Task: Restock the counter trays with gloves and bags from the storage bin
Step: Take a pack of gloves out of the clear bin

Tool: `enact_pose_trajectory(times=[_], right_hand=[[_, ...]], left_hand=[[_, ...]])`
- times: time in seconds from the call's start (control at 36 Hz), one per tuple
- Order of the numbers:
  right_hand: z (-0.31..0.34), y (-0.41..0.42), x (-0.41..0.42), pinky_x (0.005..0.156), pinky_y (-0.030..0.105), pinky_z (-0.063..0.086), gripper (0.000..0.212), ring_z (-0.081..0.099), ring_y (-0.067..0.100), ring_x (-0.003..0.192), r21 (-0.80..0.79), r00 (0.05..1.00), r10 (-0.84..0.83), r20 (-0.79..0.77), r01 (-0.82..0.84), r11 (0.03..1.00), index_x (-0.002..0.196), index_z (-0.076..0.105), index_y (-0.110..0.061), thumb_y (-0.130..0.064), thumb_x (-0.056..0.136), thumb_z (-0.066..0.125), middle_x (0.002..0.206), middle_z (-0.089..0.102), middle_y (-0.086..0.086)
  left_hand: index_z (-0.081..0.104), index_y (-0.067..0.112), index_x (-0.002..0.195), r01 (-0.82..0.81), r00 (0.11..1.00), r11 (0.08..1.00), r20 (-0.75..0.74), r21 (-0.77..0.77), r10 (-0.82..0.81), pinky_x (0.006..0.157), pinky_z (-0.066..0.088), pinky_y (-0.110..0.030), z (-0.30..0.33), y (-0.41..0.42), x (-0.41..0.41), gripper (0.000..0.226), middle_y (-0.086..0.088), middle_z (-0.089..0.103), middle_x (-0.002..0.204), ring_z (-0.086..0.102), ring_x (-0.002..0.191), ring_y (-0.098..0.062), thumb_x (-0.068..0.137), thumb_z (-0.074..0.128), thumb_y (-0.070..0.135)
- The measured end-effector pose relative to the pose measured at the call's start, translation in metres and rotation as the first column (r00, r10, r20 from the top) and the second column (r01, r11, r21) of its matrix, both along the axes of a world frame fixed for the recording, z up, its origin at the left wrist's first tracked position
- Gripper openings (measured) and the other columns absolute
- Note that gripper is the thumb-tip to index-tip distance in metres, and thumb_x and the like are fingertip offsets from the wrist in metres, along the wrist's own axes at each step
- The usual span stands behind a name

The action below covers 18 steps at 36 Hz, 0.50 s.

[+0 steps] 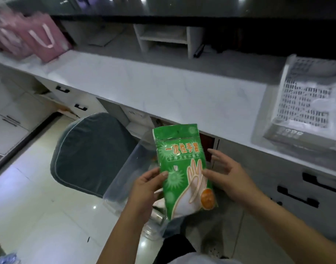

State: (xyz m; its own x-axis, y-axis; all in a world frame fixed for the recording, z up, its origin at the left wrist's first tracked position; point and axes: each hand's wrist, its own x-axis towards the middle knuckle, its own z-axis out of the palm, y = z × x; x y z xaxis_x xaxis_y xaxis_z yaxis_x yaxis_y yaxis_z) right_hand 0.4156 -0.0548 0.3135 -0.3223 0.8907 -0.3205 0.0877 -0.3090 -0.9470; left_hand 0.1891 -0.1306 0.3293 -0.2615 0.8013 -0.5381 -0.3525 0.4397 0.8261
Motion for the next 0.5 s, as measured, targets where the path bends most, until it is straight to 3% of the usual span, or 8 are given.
enact_pose_trajectory(times=[0.08,0.17,0.25,0.36,0.42,0.5], right_hand=[[0.003,0.009,0.006,0.091,0.050,0.057,0.064,0.065,0.014,0.114,0.013,0.999,0.032,-0.021,-0.032,0.999,0.115,0.063,-0.057,-0.027,0.066,0.091,0.109,0.068,-0.031],[0.004,0.020,0.003,0.090,0.050,0.058,0.075,0.066,0.018,0.114,0.067,0.998,0.054,0.023,-0.055,0.996,0.126,0.057,-0.054,-0.044,0.059,0.088,0.119,0.070,-0.014],[0.005,0.038,-0.003,0.100,0.051,0.051,0.079,0.062,0.019,0.119,0.133,0.996,0.019,0.085,-0.030,0.991,0.130,0.054,-0.054,-0.047,0.057,0.085,0.131,0.063,-0.004],[0.015,0.078,-0.016,0.102,0.033,0.046,0.076,0.049,0.002,0.121,0.260,0.952,0.021,0.304,-0.104,0.960,0.126,0.048,-0.063,-0.055,0.057,0.079,0.137,0.045,-0.012],[0.022,0.104,-0.024,0.101,0.031,0.047,0.079,0.048,0.001,0.116,0.277,0.928,0.014,0.372,-0.126,0.953,0.136,0.048,-0.047,-0.040,0.066,0.084,0.139,0.041,-0.007],[0.029,0.142,-0.034,0.110,0.041,0.040,0.076,0.043,0.018,0.133,0.304,0.871,-0.001,0.491,-0.170,0.937,0.141,0.051,-0.032,-0.026,0.074,0.084,0.149,0.036,0.001]], left_hand=[[0.075,0.010,0.102,-0.012,0.999,1.000,0.045,0.026,0.011,0.062,0.058,-0.034,0.007,0.017,0.010,0.031,-0.016,0.076,0.102,0.074,0.083,-0.024,0.071,0.076,0.015],[0.071,0.004,0.110,-0.026,0.998,0.998,0.060,0.049,0.023,0.060,0.058,-0.033,0.014,0.039,0.013,0.040,-0.017,0.076,0.102,0.074,0.081,-0.024,0.072,0.075,0.015],[0.070,0.005,0.108,-0.044,0.996,0.995,0.088,0.089,0.036,0.055,0.057,-0.029,0.015,0.067,0.013,0.025,-0.014,0.077,0.095,0.074,0.075,-0.021,0.083,0.070,0.005],[0.064,0.018,0.113,-0.095,0.994,0.981,0.061,0.170,0.086,0.044,0.050,-0.024,0.008,0.115,0.012,0.033,-0.010,0.077,0.089,0.071,0.062,-0.016,0.090,0.062,-0.005],[0.062,0.026,0.116,-0.074,0.997,0.976,0.006,0.206,0.075,0.041,0.048,-0.022,0.002,0.144,0.010,0.042,-0.008,0.076,0.084,0.071,0.062,-0.017,0.090,0.060,-0.008],[0.062,0.040,0.113,0.015,0.975,0.972,-0.219,0.233,0.038,0.054,0.057,-0.034,-0.008,0.191,0.010,0.053,-0.008,0.074,0.090,0.074,0.078,-0.024,0.089,0.058,-0.007]])
